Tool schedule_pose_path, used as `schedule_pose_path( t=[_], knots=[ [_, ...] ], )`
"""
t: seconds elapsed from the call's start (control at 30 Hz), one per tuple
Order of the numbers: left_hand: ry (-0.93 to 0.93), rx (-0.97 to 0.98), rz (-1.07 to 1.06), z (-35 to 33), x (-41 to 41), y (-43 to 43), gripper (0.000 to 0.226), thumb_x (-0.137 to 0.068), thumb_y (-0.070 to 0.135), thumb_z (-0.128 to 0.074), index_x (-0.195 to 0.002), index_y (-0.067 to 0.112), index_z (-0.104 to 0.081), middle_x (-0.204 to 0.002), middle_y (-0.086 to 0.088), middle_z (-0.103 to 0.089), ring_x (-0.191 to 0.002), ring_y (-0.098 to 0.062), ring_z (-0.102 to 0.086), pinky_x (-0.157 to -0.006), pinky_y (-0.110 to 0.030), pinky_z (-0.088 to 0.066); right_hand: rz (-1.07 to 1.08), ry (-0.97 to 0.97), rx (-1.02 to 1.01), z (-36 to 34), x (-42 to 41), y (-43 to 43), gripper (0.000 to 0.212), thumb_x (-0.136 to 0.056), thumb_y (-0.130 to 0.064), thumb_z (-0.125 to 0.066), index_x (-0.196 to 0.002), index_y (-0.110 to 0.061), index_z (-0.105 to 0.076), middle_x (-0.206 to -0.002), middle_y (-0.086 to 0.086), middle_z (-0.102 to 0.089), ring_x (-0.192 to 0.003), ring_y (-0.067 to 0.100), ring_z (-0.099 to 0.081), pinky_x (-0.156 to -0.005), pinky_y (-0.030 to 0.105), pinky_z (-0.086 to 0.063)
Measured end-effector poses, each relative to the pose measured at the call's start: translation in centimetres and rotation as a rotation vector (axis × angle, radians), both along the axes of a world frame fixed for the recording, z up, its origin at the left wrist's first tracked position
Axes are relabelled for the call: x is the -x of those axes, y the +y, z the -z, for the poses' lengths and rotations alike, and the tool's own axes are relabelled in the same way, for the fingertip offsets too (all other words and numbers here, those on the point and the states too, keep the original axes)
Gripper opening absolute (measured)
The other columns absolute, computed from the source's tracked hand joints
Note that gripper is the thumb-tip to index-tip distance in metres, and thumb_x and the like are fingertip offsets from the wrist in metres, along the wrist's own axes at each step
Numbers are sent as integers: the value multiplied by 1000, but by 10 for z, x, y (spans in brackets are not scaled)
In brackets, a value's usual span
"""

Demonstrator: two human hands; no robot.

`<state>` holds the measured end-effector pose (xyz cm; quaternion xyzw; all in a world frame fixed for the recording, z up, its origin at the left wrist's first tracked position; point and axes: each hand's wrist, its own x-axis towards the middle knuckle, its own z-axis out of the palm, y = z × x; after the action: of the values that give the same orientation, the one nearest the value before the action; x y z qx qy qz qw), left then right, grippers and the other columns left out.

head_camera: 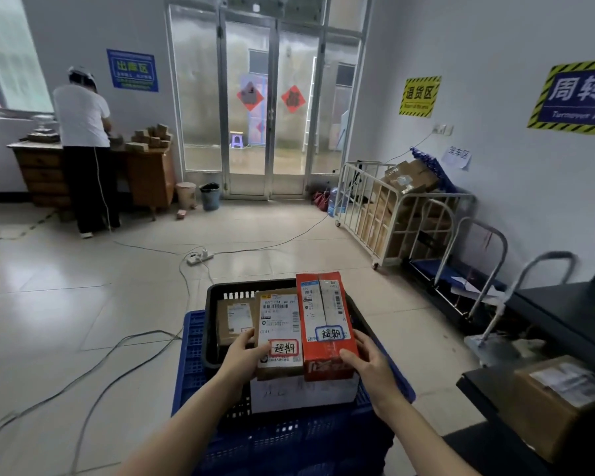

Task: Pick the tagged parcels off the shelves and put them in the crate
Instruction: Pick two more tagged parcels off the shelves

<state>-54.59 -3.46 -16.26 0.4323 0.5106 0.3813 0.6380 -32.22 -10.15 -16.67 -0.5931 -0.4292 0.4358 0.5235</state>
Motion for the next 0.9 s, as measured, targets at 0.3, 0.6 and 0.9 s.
schedule_pose_path(
  t=[0.3, 0.6, 0.9],
  knots=[
    [55, 80, -92, 28, 34, 100, 52, -90, 11, -59, -138, 12, -38, -102, -8, -67, -84, -21, -71, -61, -30, -58, -146, -24, 109, 31, 30, 130, 47, -89, -19, -59, -134, -25, -44, -127, 4, -54, -115, 24, -55, -100, 48, -46],
    [254, 185, -105, 73, 66, 210, 40, -91, 10, -56, -130, 8, -48, -115, -13, -66, -99, -24, -67, -90, -42, -55, -219, 3, 254, 81, 63, 257, 43, -88, -17, -61, -128, -28, -48, -124, 0, -57, -115, 20, -55, -103, 44, -43],
    [491, 249, -52, 115, 54, 269, 41, -87, 5, -59, -125, 8, -47, -122, -11, -62, -87, -14, -60, -64, -19, -49, -239, -56, 361, 116, 59, 310, 41, -90, -15, -58, -128, -28, -48, -119, -6, -55, -110, 12, -52, -88, 27, -43]
  ],
)
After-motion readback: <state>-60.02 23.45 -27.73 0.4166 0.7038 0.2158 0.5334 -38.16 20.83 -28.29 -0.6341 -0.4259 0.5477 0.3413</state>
